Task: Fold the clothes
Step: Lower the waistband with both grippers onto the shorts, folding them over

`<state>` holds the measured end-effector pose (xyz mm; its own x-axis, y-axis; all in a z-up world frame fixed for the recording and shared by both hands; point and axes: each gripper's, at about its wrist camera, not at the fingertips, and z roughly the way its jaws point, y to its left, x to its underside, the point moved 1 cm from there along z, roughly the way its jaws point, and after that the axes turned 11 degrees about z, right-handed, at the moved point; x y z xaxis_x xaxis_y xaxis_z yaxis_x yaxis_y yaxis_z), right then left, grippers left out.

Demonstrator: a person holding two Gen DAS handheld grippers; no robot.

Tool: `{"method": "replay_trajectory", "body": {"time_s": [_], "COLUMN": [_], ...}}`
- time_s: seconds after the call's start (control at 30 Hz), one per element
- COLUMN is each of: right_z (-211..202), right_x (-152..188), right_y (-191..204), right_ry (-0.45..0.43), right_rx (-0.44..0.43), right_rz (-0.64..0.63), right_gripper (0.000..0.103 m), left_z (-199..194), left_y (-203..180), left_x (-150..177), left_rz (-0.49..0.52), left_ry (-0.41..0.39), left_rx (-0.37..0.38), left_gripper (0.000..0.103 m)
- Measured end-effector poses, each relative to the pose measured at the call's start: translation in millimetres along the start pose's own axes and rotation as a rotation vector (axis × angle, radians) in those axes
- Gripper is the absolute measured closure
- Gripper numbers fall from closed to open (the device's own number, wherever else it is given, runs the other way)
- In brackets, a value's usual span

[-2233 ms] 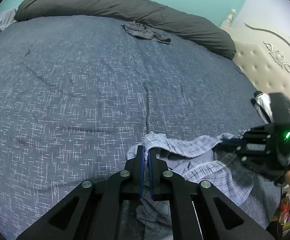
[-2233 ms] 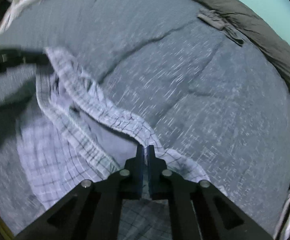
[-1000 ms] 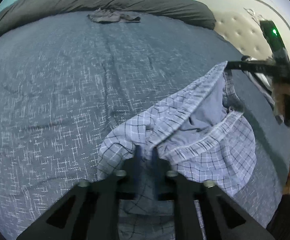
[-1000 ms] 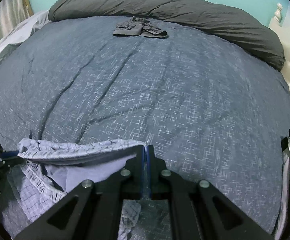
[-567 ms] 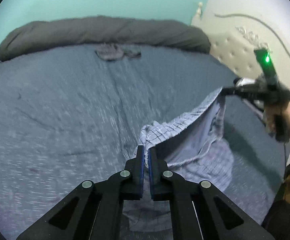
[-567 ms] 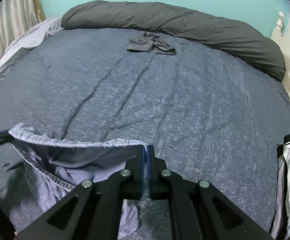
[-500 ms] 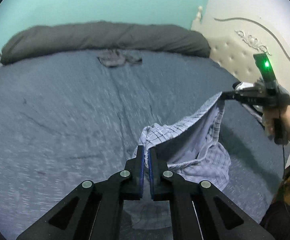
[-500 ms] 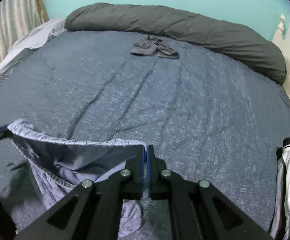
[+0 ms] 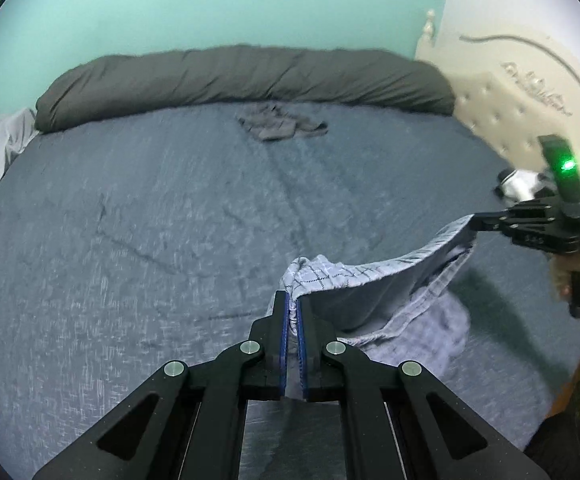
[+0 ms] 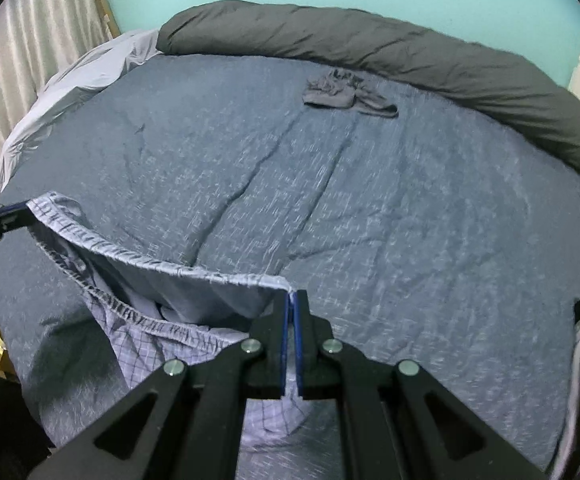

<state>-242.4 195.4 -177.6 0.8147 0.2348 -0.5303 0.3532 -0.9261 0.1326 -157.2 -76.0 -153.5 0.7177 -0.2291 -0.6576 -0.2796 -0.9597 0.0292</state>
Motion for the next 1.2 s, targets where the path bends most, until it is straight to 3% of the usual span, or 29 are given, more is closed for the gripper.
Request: {"method": "replay_trajectory", "body": {"time_s": [0.4,0.57,0.9,0.97,1.07,1.2], "right_z": [61,84,100,100,100,101], "right_x": [1,6,15,18,25,35], "right_y": [-22,-41,-60,-63,-69,-71], "right_ry": [0.052,0.077,0.093,0.101,0.112,0.130], "right_rx": [0.008,0.001,-0.045,-0.037,-0.047,-0.055], "right_rz": [0.015,0.056,0.148,0.166,0.204,0.204], "right_gripper": [0.101,0.101,0.100,0.094,0.069,0.068], "left_z": [94,109,110,111,112,113], "left_y": [20,13,-1,-1,4,6], "left_x": [27,40,53,54,56,55], "left_rz": [-0.031,-0.007,0.063,0.064,0.042,0.020], "left_ry": [0.143,0.164,0.177,0.183,0.184,0.186], "left_rx": [0.020,0.033,0.012,0.014,0.022,0.033], "left_gripper": [0.095,0.076,0.076,0.076,0.076,0.077]}}
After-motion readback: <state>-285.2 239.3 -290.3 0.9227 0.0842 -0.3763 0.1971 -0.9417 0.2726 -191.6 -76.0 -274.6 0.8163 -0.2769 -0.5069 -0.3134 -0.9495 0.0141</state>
